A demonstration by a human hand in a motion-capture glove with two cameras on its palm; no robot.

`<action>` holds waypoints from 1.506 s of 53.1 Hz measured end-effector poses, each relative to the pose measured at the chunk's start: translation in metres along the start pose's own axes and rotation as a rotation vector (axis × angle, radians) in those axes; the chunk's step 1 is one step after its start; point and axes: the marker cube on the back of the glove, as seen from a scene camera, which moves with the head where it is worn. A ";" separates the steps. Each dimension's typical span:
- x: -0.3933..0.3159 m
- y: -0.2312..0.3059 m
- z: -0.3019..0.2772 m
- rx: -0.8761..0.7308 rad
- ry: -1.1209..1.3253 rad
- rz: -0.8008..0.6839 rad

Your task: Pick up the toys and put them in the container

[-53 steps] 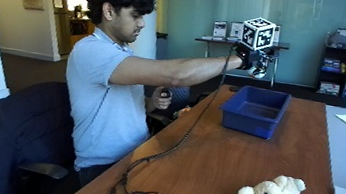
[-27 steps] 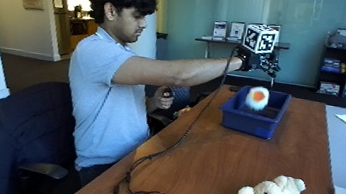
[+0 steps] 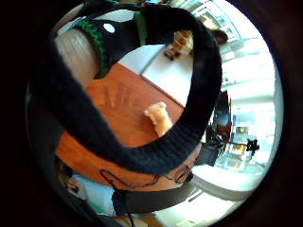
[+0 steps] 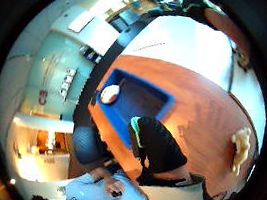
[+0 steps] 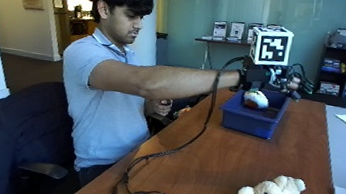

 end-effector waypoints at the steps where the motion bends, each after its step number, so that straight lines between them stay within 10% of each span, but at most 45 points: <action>1: 0.015 0.002 0.003 -0.008 0.008 0.032; 16: 0.161 0.025 0.116 -0.172 -0.027 0.365; 39: 0.176 0.011 0.181 -0.078 -0.064 0.304; 61: 0.022 -0.033 -0.040 0.228 -0.206 0.028; 80: -0.204 -0.051 -0.040 0.145 -0.185 -0.337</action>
